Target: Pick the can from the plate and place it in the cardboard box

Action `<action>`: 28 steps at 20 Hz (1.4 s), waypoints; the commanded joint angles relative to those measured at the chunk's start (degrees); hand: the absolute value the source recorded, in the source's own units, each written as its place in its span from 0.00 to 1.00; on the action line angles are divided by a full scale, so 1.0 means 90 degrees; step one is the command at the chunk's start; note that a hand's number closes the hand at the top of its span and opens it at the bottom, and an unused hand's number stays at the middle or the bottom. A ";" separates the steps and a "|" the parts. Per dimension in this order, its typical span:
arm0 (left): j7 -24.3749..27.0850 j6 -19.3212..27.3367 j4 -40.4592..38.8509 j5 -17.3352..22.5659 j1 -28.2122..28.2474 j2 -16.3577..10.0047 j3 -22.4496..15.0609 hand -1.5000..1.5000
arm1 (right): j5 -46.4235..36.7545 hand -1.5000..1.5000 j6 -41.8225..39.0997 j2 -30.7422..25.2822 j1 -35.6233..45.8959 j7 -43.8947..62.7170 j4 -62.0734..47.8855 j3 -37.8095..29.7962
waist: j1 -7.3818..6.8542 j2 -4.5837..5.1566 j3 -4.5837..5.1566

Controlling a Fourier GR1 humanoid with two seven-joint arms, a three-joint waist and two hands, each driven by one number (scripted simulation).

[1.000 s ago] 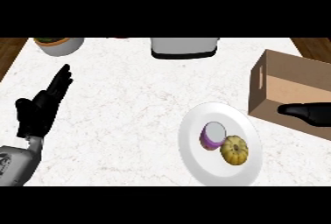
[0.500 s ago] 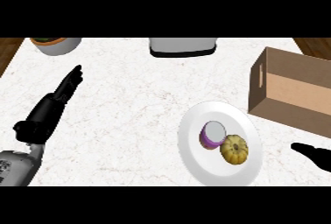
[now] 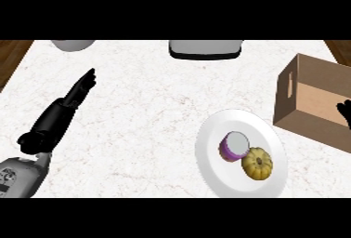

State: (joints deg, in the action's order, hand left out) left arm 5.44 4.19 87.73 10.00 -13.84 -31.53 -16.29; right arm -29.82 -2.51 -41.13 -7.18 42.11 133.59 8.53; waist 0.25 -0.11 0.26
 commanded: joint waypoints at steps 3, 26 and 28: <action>0.0159 -0.0098 0.0030 -0.0158 0.0025 0.0112 -0.0107 0.50 | -0.0203 0.00 -0.1455 -0.0036 0.1173 0.2094 0.0213 0.1421 | -0.0292 0.0039 0.0006; -0.0055 -0.0292 -0.0193 -0.0158 -0.0143 0.0294 0.0195 0.50 | -0.0756 0.00 -0.2434 0.2520 0.3424 0.4520 -0.2606 0.3174 | -0.0102 -0.0005 -0.0011; -0.0045 -0.0142 -0.0202 -0.0316 -0.0176 0.0427 0.0122 0.50 | -0.0855 0.00 -0.2482 0.2671 0.3588 0.4436 -0.3022 0.3031 | -0.0104 0.0004 -0.0013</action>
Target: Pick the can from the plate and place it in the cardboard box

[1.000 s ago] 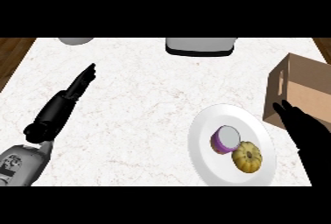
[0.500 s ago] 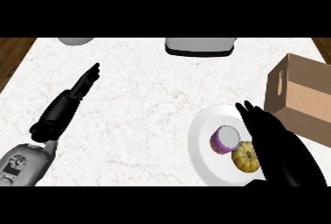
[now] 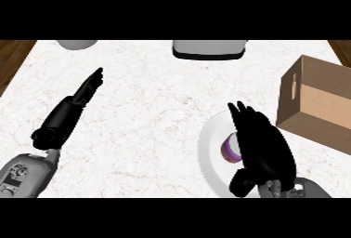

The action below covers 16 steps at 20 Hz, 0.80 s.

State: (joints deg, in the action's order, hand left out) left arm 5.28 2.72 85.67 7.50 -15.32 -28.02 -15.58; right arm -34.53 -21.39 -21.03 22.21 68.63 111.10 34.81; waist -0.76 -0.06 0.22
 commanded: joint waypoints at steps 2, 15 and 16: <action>-0.0064 -0.0088 0.0079 -0.0006 0.0116 -0.0012 0.0048 0.50 | -0.0492 0.00 -0.0526 0.0542 0.0312 0.1551 -0.0430 0.0121 | 0.0048 -0.0018 -0.0011; 0.0067 -0.0361 0.0019 -0.0015 0.0136 -0.0019 0.0345 0.50 | -0.1176 0.00 -0.1001 0.0942 -0.0222 0.0984 -0.0989 -0.0233 | 0.0120 -0.0019 -0.0018; -0.0003 -0.0056 0.0080 -0.0235 0.0243 0.0319 0.0093 0.50 | -0.1386 0.00 -0.0866 0.1238 -0.0068 0.1101 -0.1191 -0.0206 | 0.0093 -0.0014 -0.0018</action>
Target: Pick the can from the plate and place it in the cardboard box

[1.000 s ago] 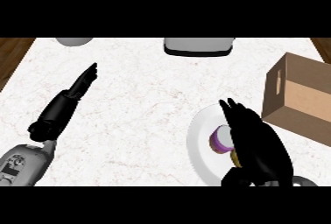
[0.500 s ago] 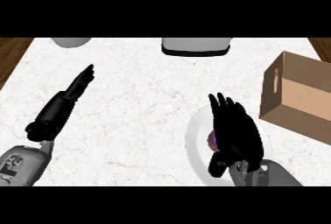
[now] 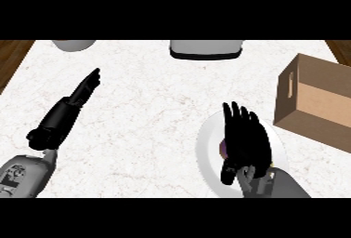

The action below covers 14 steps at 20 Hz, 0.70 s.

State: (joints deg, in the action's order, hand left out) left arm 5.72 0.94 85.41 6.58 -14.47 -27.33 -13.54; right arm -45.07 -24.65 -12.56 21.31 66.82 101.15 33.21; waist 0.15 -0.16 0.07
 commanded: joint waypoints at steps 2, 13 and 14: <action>0.0055 -0.0007 0.0592 -0.0125 0.0681 -0.0045 -0.0033 0.50 | -0.0134 0.00 -0.0545 0.0214 -0.0060 0.0889 -0.0165 -0.0338 | -0.0079 -0.0008 -0.0005; -0.0185 -0.0404 0.0093 -0.0053 -0.0077 0.0069 0.0492 0.50 | -0.1019 0.00 -0.0516 0.0850 -0.0358 0.0410 -0.0793 -0.0526 | -0.0013 0.0015 -0.0005; -0.0040 -0.0260 0.0269 -0.0248 0.0352 0.0178 0.0318 0.50 | -0.1154 0.00 -0.0447 0.0867 -0.0476 0.0344 -0.0859 -0.0488 | -0.0040 0.0009 -0.0006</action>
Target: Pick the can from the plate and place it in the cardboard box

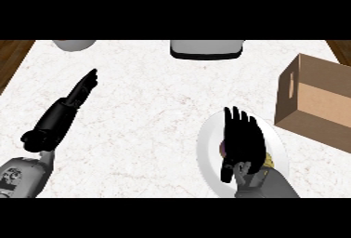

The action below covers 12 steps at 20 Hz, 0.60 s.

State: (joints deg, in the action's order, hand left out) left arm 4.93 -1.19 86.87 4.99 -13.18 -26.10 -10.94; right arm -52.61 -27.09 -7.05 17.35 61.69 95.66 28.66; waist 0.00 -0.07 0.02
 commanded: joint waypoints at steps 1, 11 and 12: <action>0.0019 0.0047 0.0212 -0.0182 0.0173 0.0110 -0.0035 0.50 | -0.0249 0.00 -0.0336 0.0070 -0.0183 0.0831 0.0034 -0.0199 | 0.0007 -0.0007 -0.0001; 0.0054 -0.0394 0.0469 -0.0402 0.0500 0.0198 0.0425 0.50 | -0.0866 1.00 0.0098 0.0343 -0.0338 -0.0511 -0.0793 -0.0511 | -0.0034 0.0003 -0.0003; -0.0127 -0.0372 -0.0187 -0.0459 -0.0277 0.0537 0.0439 0.50 | -0.0871 1.00 -0.0231 0.0152 -0.0546 -0.0646 -0.0302 -0.0390 | 0.0016 0.0006 -0.0002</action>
State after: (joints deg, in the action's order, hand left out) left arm 5.85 -3.63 86.57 1.72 -12.45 -23.43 -8.42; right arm -58.76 -27.94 -5.54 13.28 55.71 92.59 24.33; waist 0.03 -0.02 0.01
